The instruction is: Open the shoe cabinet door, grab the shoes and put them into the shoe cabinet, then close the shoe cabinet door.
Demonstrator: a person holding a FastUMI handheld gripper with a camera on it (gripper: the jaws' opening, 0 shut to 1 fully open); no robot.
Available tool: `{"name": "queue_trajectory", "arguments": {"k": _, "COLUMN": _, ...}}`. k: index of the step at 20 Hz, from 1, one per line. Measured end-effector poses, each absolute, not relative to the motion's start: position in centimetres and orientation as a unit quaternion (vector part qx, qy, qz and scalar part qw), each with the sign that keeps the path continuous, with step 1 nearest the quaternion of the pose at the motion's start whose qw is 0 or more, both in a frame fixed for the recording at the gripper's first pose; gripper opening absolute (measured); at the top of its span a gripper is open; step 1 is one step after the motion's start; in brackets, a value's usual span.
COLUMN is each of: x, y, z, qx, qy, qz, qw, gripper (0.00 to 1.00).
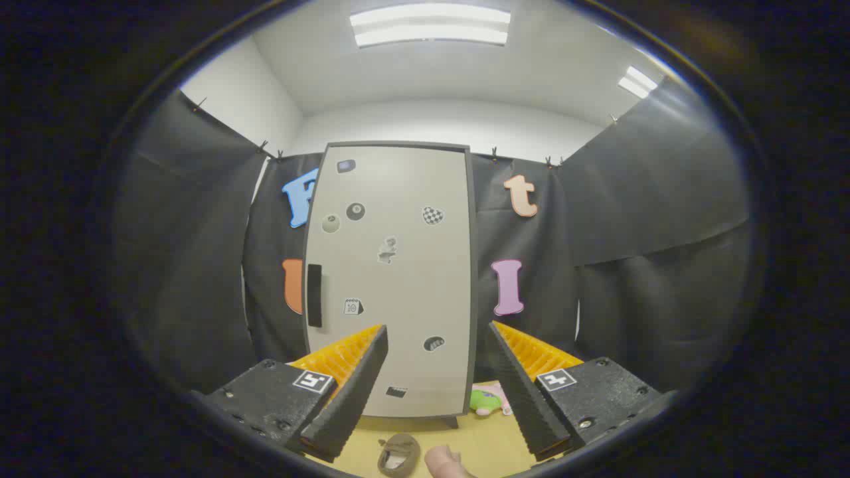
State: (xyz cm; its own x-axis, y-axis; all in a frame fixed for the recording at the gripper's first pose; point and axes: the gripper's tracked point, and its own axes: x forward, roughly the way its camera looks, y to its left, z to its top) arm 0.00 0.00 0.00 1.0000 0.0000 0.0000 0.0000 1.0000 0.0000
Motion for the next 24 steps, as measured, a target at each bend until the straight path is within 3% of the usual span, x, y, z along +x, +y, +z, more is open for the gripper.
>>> {"name": "queue_trajectory", "arguments": {"k": 17, "x": -0.8, "y": -2.0, "z": 1.4, "qx": 0.001, "qy": -0.008, "qz": -0.025, "qw": 1.0, "gripper": 0.97}}
{"name": "queue_trajectory", "arguments": {"k": 24, "x": 3.6, "y": 2.9, "z": 0.5, "qx": 0.013, "qy": 0.017, "qz": 0.03, "qw": 0.999, "gripper": 0.97}}
